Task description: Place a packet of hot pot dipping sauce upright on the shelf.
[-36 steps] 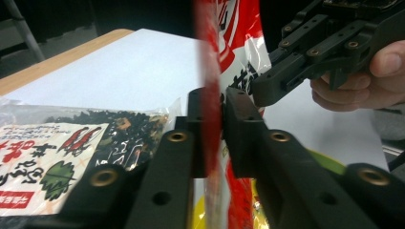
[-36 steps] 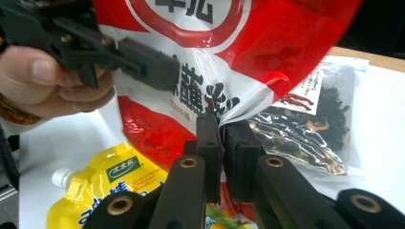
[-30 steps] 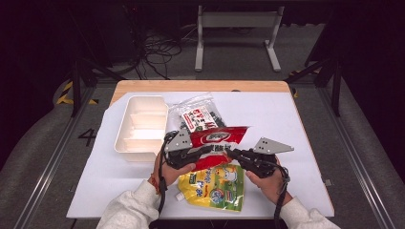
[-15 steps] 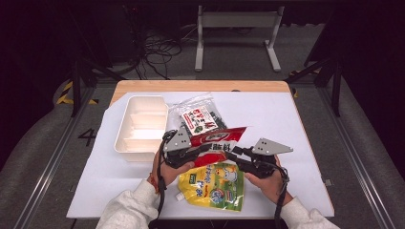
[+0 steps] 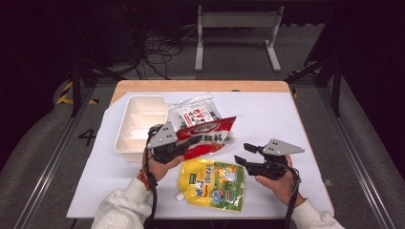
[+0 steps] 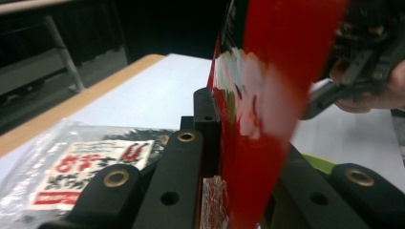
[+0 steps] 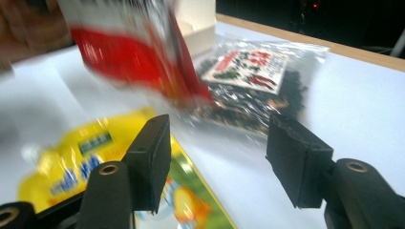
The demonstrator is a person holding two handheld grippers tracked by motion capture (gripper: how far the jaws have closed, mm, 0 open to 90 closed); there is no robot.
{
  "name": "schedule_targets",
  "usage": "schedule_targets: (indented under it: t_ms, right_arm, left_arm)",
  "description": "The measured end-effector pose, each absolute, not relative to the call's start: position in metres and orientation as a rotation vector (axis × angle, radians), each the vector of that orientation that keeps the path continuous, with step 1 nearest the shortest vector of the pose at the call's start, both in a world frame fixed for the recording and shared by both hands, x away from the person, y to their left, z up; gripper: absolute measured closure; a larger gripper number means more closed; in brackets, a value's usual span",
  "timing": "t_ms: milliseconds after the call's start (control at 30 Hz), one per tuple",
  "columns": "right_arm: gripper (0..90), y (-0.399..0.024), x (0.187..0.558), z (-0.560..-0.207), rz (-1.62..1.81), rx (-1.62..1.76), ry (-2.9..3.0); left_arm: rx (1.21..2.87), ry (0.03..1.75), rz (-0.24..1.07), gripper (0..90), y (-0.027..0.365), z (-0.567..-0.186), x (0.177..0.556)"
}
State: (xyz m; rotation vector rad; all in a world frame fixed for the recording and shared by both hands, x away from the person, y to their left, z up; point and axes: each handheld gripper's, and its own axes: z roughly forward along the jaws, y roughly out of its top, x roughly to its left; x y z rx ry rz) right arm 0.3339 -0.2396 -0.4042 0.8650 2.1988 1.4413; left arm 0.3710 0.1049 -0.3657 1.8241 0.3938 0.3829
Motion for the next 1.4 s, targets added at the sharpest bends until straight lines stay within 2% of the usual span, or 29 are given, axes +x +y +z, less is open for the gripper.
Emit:
schedule_targets:
  t_ms: [200,400,800,1400]
  right_arm:
    - [31.6,-0.266,0.329,-0.407,1.351,0.800,2.251]
    - [20.0,-0.273,0.313,-0.414,1.202,0.701,2.291]
    - [19.3,-0.275,0.310,-0.430,1.135,0.723,2.358]
    - [19.5,-0.270,0.317,-0.443,1.088,0.783,2.416]
  left_arm:
    - [1.763,0.443,0.430,86.4,0.133,-0.355,0.374]
    - [1.714,0.489,0.506,86.4,0.163,-0.345,0.378]
    - [1.736,0.495,0.621,86.4,0.200,-0.316,0.410]
    - [1.805,0.539,0.573,86.3,0.250,-0.334,0.486]
